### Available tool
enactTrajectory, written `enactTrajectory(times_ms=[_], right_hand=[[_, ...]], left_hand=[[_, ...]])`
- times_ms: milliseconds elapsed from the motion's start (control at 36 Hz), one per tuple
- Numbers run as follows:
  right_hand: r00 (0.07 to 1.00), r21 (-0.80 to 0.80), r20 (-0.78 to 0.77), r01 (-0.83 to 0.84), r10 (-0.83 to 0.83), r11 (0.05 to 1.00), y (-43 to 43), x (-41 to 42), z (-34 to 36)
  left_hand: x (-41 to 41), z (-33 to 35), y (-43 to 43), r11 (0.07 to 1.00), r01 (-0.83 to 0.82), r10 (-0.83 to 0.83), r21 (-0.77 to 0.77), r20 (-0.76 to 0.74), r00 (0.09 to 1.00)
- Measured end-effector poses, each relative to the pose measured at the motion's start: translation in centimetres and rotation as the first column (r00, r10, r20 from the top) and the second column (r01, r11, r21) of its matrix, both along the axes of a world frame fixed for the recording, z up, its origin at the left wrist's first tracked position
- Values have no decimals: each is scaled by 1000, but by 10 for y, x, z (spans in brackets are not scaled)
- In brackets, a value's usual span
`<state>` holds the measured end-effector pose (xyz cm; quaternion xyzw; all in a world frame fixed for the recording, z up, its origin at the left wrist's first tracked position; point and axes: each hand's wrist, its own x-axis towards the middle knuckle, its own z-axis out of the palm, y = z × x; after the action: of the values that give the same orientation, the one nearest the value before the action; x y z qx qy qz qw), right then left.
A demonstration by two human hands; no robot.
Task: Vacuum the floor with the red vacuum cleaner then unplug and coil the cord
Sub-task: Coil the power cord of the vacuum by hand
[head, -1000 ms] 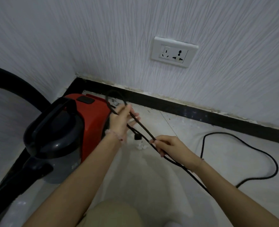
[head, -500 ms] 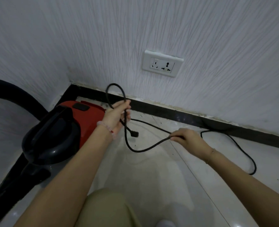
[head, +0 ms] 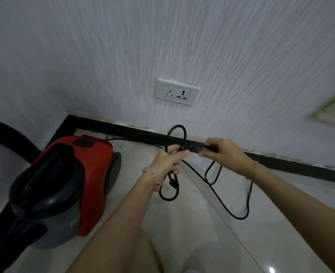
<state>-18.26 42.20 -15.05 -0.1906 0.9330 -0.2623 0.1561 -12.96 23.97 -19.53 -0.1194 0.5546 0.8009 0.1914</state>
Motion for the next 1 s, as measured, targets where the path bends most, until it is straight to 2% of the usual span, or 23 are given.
enactTrajectory(times_ms=[83,167,250,306,361,444,500,528,611,694,778,861,1000], right_hand=[[980,-147,181,116,-89,982,20,12,-10],[940,-202,313,202,-132,958,32,20,-22],[942,-119,310,170,-126,978,31,29,-32],[948,-118,287,173,-133,978,26,34,-34],[948,-211,269,233,-173,949,17,37,-33],[959,-322,171,271,-226,907,0,40,-30],[980,-312,47,197,-192,930,-13,44,-27],[990,-291,-15,132,-142,948,-20,47,-25],[992,-190,-120,-56,34,980,-37,56,-18],[980,-64,-150,-144,133,988,-44,62,-21],[985,-21,-100,-146,143,989,-44,64,-24],[992,-74,77,-97,103,993,-46,67,-28],[961,-120,272,-19,51,993,-38,69,-41]], left_hand=[[1,-5,-9,980,-90,94,179,-13,996],[-1,-6,-16,879,-200,214,433,16,977],[-2,-7,-21,713,-275,296,645,78,952],[-1,-8,-24,641,-282,293,713,112,949],[0,-9,-24,681,-295,271,670,144,952],[3,-7,-16,852,-309,267,423,157,951],[6,-7,-9,945,-256,242,206,88,966],[7,-7,-6,961,-236,230,142,58,971],[10,-2,-2,958,-223,214,181,65,975],[12,1,1,969,-158,147,191,69,987],[15,1,5,976,-205,204,78,15,979],[11,1,2,935,-355,355,26,4,935],[6,5,-12,848,-511,510,138,45,859]])
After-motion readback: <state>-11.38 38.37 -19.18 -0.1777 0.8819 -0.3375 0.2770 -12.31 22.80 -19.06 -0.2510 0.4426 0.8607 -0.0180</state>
